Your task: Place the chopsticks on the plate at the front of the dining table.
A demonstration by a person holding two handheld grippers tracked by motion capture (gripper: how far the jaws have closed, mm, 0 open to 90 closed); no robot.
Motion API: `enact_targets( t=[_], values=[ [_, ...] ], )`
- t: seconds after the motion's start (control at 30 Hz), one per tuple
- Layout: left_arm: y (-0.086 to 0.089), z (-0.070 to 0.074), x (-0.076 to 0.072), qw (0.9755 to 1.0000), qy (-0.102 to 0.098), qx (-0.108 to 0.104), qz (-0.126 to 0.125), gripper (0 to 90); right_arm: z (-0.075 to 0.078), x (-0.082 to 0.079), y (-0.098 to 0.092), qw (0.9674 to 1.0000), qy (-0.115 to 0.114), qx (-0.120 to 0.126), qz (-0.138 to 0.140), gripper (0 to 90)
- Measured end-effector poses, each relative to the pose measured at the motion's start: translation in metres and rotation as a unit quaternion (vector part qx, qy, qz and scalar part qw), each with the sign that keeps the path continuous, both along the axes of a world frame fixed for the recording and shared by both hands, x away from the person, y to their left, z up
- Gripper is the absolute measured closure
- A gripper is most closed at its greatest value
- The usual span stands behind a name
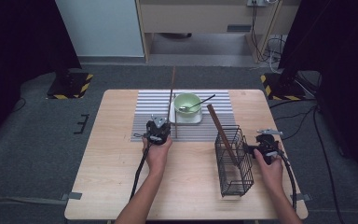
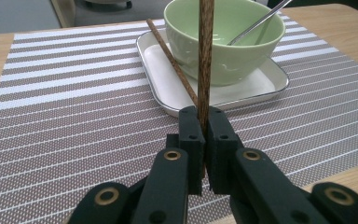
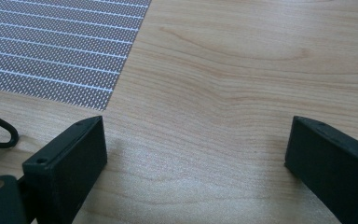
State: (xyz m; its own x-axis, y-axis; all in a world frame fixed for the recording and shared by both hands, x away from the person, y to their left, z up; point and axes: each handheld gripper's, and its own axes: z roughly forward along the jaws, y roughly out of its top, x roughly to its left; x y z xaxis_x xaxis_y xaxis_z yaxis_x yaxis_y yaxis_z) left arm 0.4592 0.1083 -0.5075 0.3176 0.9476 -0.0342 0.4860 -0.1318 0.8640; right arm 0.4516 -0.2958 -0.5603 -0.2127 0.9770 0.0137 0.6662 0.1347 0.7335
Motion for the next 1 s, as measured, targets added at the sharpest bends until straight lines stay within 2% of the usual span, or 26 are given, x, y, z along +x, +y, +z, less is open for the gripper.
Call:
enact_targets(
  t=[0.33, 0.43, 0.57, 0.8, 1.0],
  values=[
    [0.005, -0.003, -0.002, 1.0, 0.004, -0.001, 0.006, 86.0, 0.0, -0.001, 0.001, 1.0, 0.0, 0.0, -0.003, 5.5],
    [0.006, -0.008, -0.002, 0.9999, 0.014, 0.0, 0.005, 86.0, 0.0, -0.001, 0.001, 1.0, 0.0, 0.0, -0.003, 5.5],
    [0.004, -0.011, 0.0, 0.9999, 0.014, -0.001, 0.004, 86.1, 0.0, -0.001, 0.001, 1.0, 0.0, 0.0, -0.003, 5.5],
    [0.001, -0.02, 0.005, 0.9997, 0.019, -0.008, 0.016, 86.0, 0.0, -0.001, 0.001, 1.0, 0.0, 0.0, -0.003, 5.5],
    [-0.001, -0.021, 0.005, 0.9993, 0.023, -0.003, 0.03, 86.0, 0.0, -0.001, 0.001, 1.0, 0.0, 0.0, -0.004, 5.5]
  ],
)
